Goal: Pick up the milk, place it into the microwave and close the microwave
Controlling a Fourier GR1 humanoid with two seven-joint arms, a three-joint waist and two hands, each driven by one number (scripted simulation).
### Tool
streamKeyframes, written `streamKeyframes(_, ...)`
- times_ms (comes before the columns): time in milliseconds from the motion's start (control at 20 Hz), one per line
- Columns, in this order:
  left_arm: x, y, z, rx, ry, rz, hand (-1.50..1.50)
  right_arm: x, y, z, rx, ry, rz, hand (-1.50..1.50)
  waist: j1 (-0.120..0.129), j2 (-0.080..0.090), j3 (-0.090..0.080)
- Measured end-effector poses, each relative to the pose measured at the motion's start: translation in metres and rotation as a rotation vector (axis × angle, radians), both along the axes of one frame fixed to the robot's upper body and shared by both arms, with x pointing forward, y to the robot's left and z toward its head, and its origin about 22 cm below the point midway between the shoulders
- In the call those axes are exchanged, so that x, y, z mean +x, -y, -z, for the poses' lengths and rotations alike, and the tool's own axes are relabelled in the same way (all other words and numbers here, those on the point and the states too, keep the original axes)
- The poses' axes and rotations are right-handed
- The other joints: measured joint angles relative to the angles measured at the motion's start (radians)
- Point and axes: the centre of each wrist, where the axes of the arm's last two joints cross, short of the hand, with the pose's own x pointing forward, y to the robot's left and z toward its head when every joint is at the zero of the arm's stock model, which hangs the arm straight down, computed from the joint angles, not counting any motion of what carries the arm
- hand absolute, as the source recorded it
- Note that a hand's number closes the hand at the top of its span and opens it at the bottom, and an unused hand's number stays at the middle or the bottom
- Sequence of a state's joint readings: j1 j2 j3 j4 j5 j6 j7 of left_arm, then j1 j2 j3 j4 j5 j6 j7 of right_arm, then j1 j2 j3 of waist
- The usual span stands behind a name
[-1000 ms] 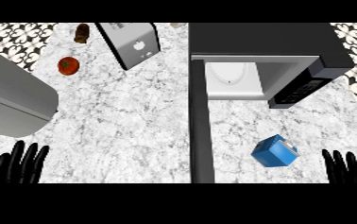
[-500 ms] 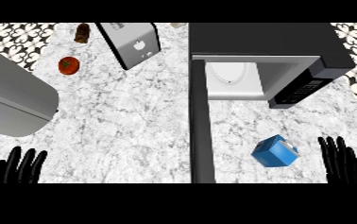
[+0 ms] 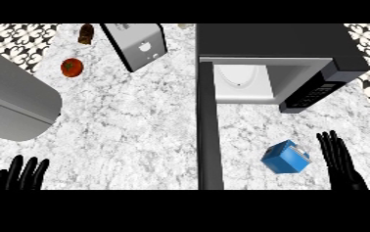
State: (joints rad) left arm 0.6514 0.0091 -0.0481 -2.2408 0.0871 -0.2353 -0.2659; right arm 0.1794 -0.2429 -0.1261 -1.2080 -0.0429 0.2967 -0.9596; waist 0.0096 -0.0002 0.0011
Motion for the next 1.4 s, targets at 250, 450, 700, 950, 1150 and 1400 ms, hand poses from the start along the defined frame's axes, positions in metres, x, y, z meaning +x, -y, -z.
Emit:
streamKeyframes(250, -0.004, -0.002, 0.000, -0.004, -0.005, -0.005, -1.50, 0.013, 0.002, 0.014, -0.031, -0.037, 0.000, -1.50, 0.002, 0.000, 0.000)
streamKeyframes(450, -0.005, 0.003, -0.002, -0.008, -0.001, 0.000, -1.50, 0.019, 0.007, 0.024, -0.042, -0.068, 0.021, -1.50, 0.005, 0.001, 0.001)
streamKeyframes(700, -0.004, 0.001, 0.001, -0.003, -0.004, 0.000, -1.50, 0.031, 0.006, 0.034, -0.057, -0.107, 0.000, -1.50, 0.009, 0.002, 0.001)
streamKeyframes(950, -0.004, 0.002, 0.002, -0.005, -0.007, -0.006, -1.50, 0.037, -0.006, 0.045, -0.052, -0.141, -0.043, -1.50, 0.010, 0.003, 0.002)
streamKeyframes(1150, -0.006, -0.002, 0.003, -0.005, -0.010, -0.003, -1.50, 0.040, -0.010, 0.047, -0.044, -0.159, -0.070, -1.50, 0.009, 0.003, 0.002)
streamKeyframes(1400, -0.005, 0.001, 0.006, -0.015, -0.007, -0.003, -1.50, 0.047, -0.014, 0.050, -0.029, -0.156, -0.063, -1.50, 0.010, 0.004, 0.002)
